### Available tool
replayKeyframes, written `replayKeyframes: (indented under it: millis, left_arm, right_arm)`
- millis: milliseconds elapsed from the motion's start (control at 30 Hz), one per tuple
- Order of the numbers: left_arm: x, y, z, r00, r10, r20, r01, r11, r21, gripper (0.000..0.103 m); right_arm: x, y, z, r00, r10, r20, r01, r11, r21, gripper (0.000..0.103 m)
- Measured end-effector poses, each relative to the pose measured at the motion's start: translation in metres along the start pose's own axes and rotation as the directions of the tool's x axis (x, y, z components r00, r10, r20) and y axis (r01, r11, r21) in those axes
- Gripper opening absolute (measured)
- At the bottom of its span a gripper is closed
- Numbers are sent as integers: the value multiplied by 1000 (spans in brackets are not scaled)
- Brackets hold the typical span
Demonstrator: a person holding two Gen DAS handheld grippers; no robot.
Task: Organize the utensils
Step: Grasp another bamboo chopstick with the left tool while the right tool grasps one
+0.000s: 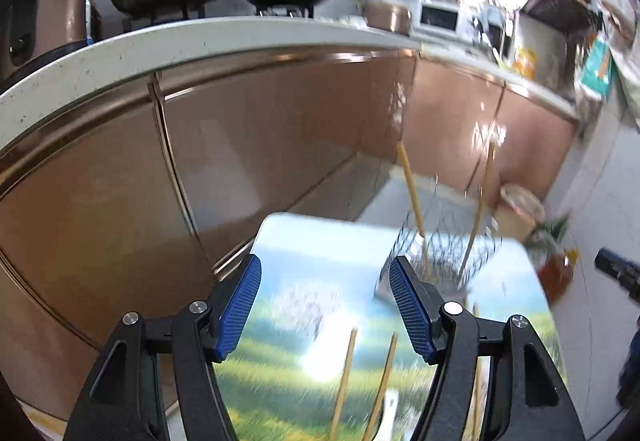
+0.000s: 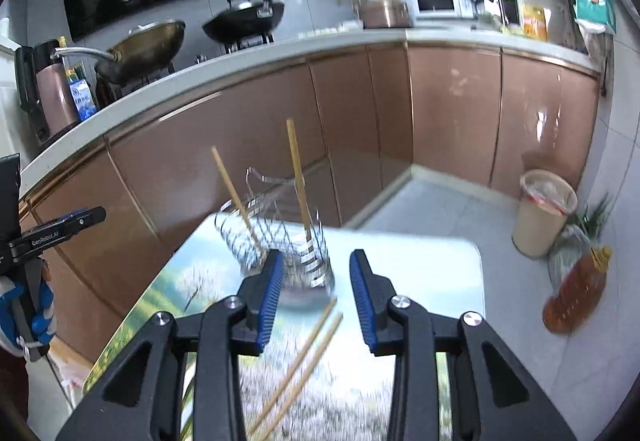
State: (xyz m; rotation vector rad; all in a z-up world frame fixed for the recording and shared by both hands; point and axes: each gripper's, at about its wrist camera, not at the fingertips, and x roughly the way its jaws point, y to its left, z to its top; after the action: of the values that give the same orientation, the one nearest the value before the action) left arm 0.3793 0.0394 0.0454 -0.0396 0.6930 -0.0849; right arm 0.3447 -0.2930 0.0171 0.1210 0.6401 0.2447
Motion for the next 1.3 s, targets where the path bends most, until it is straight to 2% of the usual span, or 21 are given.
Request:
replayKeyframes:
  millis: [100,233,400,500,667,800,1067,1300]
  left_arm:
    - [-6,5,-9,1000,-19,-23,20,999,26,66]
    - [4,8,-20,992,-57,-113,61,997,37,66]
    - [39,1,-42,961,-83,-264,102,993,59,66]
    - [56,-2,-56,947,-70,-314,99,992,76,66]
    - [79,-10,-73,928,-60,-369,103,990,97,64]
    - [105,-10,-82,907,-55,-418,106,989,99,57]
    - [144,-10,-96,865,-68,-496,134,986,98,56]
    - [171,-12,-107,828,-77,-555,158,982,99,53]
  right_arm:
    - [-8,-2,-7,999,-33,-42,33,999,3,33]
    - [-4,-2,-17,991,-54,-124,54,999,2,33]
    - [18,-7,-35,975,-69,-210,73,997,10,33]
    - [35,-12,-45,964,-64,-257,74,997,29,33]
    - [68,-18,-58,945,-59,-322,81,995,55,32]
    - [95,-22,-67,929,-43,-369,78,994,82,30]
    - [156,-26,-77,884,-10,-467,80,988,131,26]
    - [188,-24,-81,853,-37,-520,108,989,106,26]
